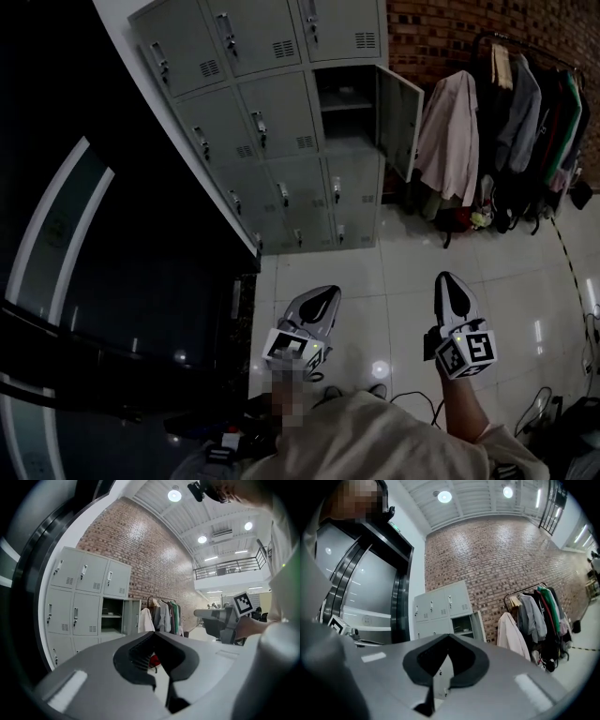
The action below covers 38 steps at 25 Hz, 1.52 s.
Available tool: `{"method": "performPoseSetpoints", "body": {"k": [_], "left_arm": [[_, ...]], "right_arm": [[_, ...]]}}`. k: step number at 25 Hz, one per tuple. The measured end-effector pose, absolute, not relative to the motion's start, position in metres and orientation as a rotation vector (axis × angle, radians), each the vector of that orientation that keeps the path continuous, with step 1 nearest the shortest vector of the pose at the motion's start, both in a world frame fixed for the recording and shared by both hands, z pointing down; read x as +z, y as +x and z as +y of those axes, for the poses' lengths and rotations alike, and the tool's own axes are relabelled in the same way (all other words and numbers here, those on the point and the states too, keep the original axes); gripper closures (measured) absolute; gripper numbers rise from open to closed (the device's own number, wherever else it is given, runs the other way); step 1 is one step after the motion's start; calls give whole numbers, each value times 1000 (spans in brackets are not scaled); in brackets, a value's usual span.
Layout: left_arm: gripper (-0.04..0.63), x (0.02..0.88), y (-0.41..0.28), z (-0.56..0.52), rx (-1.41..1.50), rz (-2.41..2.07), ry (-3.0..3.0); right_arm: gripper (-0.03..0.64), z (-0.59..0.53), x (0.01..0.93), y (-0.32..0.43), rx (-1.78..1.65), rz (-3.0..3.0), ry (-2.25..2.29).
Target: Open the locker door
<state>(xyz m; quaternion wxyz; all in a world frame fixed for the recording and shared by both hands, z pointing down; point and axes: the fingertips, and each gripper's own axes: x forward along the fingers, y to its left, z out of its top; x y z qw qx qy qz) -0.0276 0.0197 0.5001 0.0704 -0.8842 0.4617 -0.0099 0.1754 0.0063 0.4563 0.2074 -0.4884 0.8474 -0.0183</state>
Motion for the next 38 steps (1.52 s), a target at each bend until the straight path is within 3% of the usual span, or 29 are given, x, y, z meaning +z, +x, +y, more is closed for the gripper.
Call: {"method": "performPoseSetpoints", "body": {"k": [38], "left_arm": [[568,477,-64,18,-12,1455,-2595]], "right_arm": [[617,12,421,129,80,2426,-1302]]}}
